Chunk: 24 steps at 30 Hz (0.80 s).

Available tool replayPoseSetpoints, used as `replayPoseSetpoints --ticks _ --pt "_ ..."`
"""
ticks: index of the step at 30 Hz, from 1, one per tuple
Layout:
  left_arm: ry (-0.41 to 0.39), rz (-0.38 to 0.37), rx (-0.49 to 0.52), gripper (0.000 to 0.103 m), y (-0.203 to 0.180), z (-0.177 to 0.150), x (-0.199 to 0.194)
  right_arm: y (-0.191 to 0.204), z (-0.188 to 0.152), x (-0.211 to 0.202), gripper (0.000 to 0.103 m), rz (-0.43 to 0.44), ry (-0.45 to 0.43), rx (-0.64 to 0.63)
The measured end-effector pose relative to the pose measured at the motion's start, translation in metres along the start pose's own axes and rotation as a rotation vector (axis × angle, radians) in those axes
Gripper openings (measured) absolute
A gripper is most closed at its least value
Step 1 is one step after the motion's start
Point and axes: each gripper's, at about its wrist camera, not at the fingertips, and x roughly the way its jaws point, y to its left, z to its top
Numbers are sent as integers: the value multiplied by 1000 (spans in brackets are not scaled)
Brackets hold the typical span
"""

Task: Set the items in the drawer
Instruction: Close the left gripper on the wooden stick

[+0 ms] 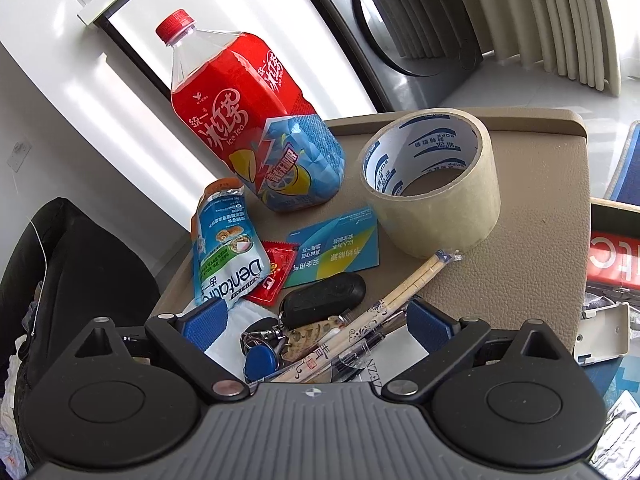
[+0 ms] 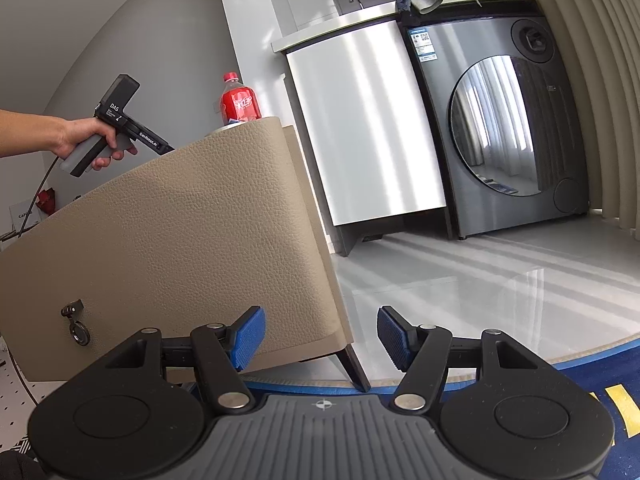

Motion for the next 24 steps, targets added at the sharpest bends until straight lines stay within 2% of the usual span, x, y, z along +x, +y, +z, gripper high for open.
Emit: replayPoseSetpoints --ticks 2,6,9,11,14,19,22,24 --pt "7 -8 4 90 0 1 3 -1 0 1 66 1 5 0" --pt "14 -23 -5 87 3 1 8 -3 -2 2 66 -3 1 -3" --pt "23 -34 -11 80 5 -1 12 -3 -3 2 66 -10 -1 -5" --pt "33 -45 -18 71 7 -2 14 -4 -4 2 66 -12 0 -3" --pt "43 -63 -14 62 9 -3 18 -3 -5 1 66 -13 9 -2" --pt "50 -70 -5 60 10 -4 25 -3 -4 2 66 -13 19 2" --pt "44 -47 12 65 9 -4 27 -2 -4 2 66 -11 22 -2" --pt "47 -59 10 62 9 -3 27 -2 -5 2 66 -10 24 -10"
